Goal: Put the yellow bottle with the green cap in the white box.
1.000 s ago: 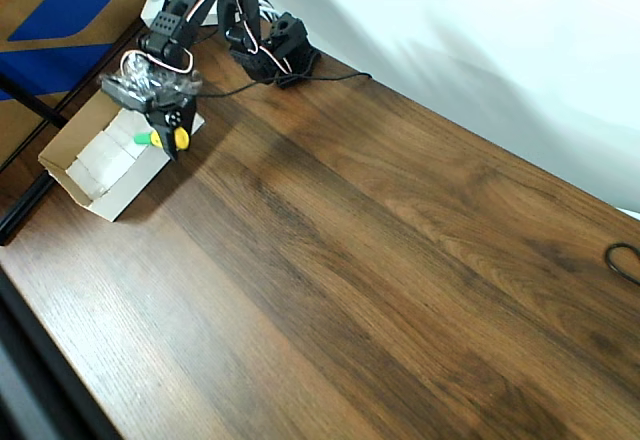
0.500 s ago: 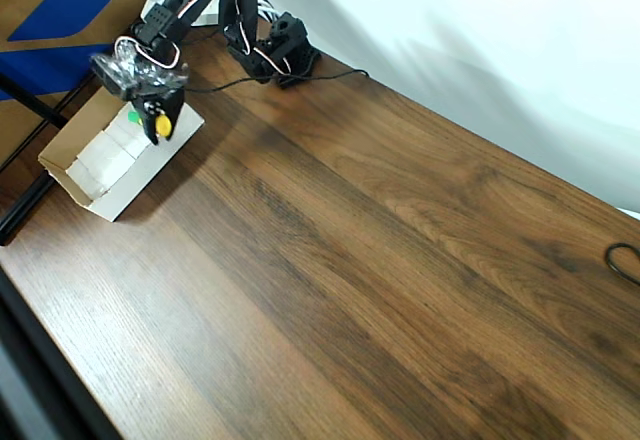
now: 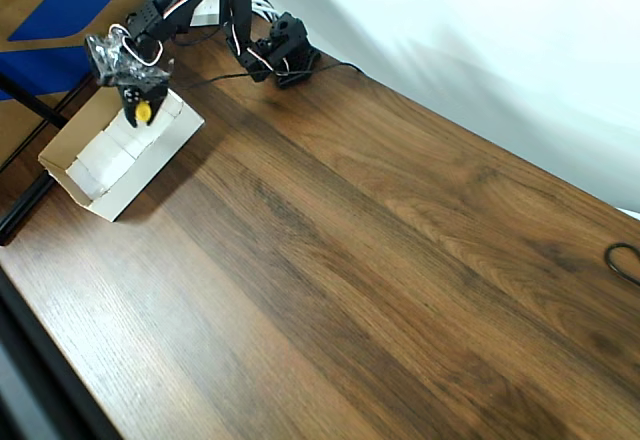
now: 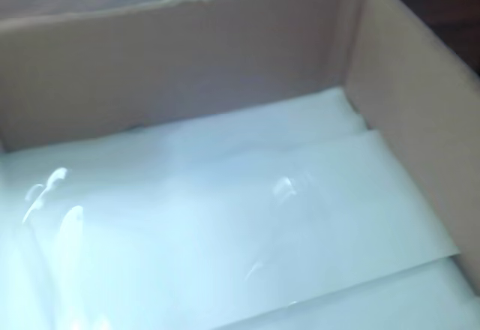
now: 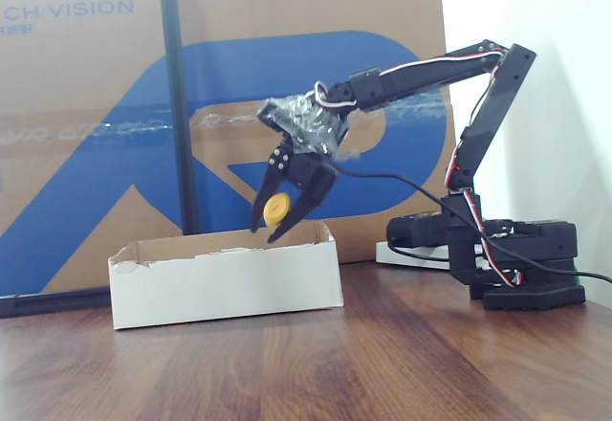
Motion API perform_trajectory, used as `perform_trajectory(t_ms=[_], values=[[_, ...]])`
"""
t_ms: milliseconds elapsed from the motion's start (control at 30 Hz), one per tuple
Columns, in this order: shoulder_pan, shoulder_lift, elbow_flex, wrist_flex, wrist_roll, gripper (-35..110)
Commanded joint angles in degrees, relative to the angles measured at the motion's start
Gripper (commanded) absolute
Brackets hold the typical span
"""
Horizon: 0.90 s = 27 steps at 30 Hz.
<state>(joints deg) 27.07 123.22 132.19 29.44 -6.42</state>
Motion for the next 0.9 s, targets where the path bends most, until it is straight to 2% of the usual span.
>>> perform_trajectory(t_ms=[0, 467, 500, 633, 867], values=[[2.0, 1.6, 0.0, -1.5, -1.1, 0], [1.8, -0.1, 0.6, -2.4, -2.0, 0], [1.8, -0.3, 0.7, -2.6, -2.3, 2], [2.7, -0.2, 1.9, -4.1, -1.9, 24], [3.3, 1.3, 3.1, -4.7, -2.7, 26]])
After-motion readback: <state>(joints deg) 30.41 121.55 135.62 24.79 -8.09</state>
